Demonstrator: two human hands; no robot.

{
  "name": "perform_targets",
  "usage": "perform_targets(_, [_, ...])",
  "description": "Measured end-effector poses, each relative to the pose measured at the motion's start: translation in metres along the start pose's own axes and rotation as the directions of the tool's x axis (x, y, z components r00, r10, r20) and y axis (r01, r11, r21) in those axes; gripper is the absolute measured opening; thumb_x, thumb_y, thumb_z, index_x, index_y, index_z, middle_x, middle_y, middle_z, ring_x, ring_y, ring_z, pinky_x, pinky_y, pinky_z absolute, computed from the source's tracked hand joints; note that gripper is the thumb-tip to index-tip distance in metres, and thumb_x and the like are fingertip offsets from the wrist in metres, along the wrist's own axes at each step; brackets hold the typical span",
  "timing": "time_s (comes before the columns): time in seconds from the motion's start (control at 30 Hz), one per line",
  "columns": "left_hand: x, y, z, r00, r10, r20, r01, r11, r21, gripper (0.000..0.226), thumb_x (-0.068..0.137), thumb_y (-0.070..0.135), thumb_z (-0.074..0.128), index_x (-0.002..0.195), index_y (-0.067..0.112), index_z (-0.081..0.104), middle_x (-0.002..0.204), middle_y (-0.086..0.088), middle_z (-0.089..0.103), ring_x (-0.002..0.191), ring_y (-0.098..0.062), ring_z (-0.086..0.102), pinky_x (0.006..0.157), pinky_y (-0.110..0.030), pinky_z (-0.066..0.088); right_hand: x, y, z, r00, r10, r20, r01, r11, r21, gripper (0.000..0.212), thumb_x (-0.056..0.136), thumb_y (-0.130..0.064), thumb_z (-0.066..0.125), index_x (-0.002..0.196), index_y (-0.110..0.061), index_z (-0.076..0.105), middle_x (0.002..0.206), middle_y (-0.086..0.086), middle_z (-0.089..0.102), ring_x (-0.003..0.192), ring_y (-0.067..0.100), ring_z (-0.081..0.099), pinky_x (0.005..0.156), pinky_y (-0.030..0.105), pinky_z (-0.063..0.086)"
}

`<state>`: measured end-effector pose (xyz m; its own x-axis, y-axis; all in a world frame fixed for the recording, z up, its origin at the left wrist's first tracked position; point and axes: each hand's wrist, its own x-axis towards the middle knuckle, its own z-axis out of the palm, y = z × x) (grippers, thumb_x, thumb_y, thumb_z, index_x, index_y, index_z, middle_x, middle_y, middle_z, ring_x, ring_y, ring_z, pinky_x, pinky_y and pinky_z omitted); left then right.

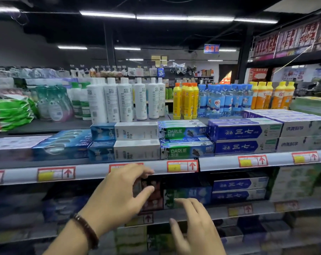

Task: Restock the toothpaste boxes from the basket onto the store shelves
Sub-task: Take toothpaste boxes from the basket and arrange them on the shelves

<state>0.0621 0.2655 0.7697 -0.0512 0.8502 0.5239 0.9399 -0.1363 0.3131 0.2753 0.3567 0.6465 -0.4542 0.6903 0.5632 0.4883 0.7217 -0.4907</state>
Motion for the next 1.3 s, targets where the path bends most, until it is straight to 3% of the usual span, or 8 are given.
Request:
perform_targets(0.13, [-0.042, -0.005, 0.007, 0.998, -0.048, 0.031, 0.047, 0.998, 0.036, 0.042, 0.094, 0.064, 0.054, 0.133, 0.048, 0.055, 0.122, 0.035, 0.054, 0.118, 0.007, 0.052, 0.101, -0.029, 0.048, -0.022, -0.025, 0.002, 0.992, 0.078, 0.098, -0.077, 0.997, -0.010, 0.057, 0.087, -0.067, 0.036, 0.139, -0.046, 0.047, 0.130, -0.029, 0.045, 0.125, -0.003, 0.046, 0.105, 0.018, 0.040])
perform_targets(0.5, [-0.149, -0.025, 0.052, 0.917, -0.282, 0.283, 0.292, 0.956, 0.007, 0.041, 0.100, 0.063, 0.051, 0.139, 0.052, 0.046, 0.127, 0.035, 0.048, 0.122, 0.005, 0.049, 0.107, -0.028, 0.044, -0.099, -0.054, 0.031, 0.936, 0.236, 0.260, -0.253, 0.967, 0.034, 0.044, 0.099, -0.056, 0.050, 0.140, -0.044, 0.049, 0.130, -0.032, 0.045, 0.124, -0.005, 0.048, 0.102, 0.018, 0.044])
perform_targets(0.73, [-0.223, -0.022, 0.089, 0.750, -0.500, 0.434, 0.548, 0.836, 0.015, 0.039, 0.102, 0.059, 0.054, 0.140, 0.053, 0.044, 0.137, 0.030, 0.046, 0.127, -0.004, 0.050, 0.111, -0.035, 0.046, -0.143, -0.040, 0.053, 0.850, 0.331, 0.410, -0.361, 0.933, -0.005, 0.039, 0.105, -0.050, 0.054, 0.142, -0.039, 0.049, 0.132, -0.024, 0.047, 0.110, -0.006, 0.052, 0.096, 0.018, 0.045])
perform_targets(0.93, [-0.288, -0.007, 0.129, 0.600, -0.623, 0.501, 0.692, 0.719, 0.065, 0.039, 0.101, 0.057, 0.057, 0.138, 0.049, 0.049, 0.130, 0.028, 0.050, 0.117, -0.002, 0.054, 0.103, -0.024, 0.048, -0.187, -0.009, 0.073, 0.803, 0.393, 0.448, -0.443, 0.897, 0.006, 0.035, 0.102, -0.042, 0.063, 0.136, -0.033, 0.056, 0.126, -0.018, 0.055, 0.116, 0.005, 0.055, 0.098, 0.029, 0.053])
perform_targets(1.03, [-0.315, -0.002, 0.142, 0.544, -0.660, 0.518, 0.762, 0.647, 0.025, 0.033, 0.099, 0.051, 0.064, 0.131, 0.049, 0.055, 0.119, 0.032, 0.052, 0.104, 0.003, 0.057, 0.088, -0.015, 0.050, -0.214, 0.006, 0.081, 0.784, 0.408, 0.467, -0.474, 0.880, 0.027, 0.032, 0.101, -0.037, 0.066, 0.132, -0.031, 0.059, 0.122, -0.015, 0.059, 0.115, 0.007, 0.057, 0.097, 0.025, 0.047])
perform_targets(1.13, [-0.335, 0.000, 0.156, 0.506, -0.698, 0.507, 0.801, 0.598, 0.023, 0.028, 0.099, 0.044, 0.067, 0.125, 0.047, 0.059, 0.116, 0.032, 0.056, 0.099, 0.005, 0.059, 0.077, -0.007, 0.046, -0.240, 0.022, 0.095, 0.736, 0.448, 0.508, -0.535, 0.845, 0.031, 0.032, 0.101, -0.036, 0.066, 0.132, -0.031, 0.060, 0.123, -0.014, 0.062, 0.115, 0.008, 0.060, 0.100, 0.030, 0.050])
perform_targets(1.3, [-0.371, 0.001, 0.190, 0.461, -0.731, 0.503, 0.839, 0.544, 0.022, 0.023, 0.097, 0.038, 0.070, 0.118, 0.046, 0.062, 0.112, 0.031, 0.060, 0.097, 0.007, 0.061, 0.076, -0.008, 0.048, -0.286, 0.043, 0.126, 0.656, 0.496, 0.569, -0.607, 0.795, 0.006, 0.034, 0.096, -0.031, 0.072, 0.130, -0.028, 0.065, 0.118, -0.014, 0.067, 0.106, 0.007, 0.065, 0.097, 0.034, 0.055])
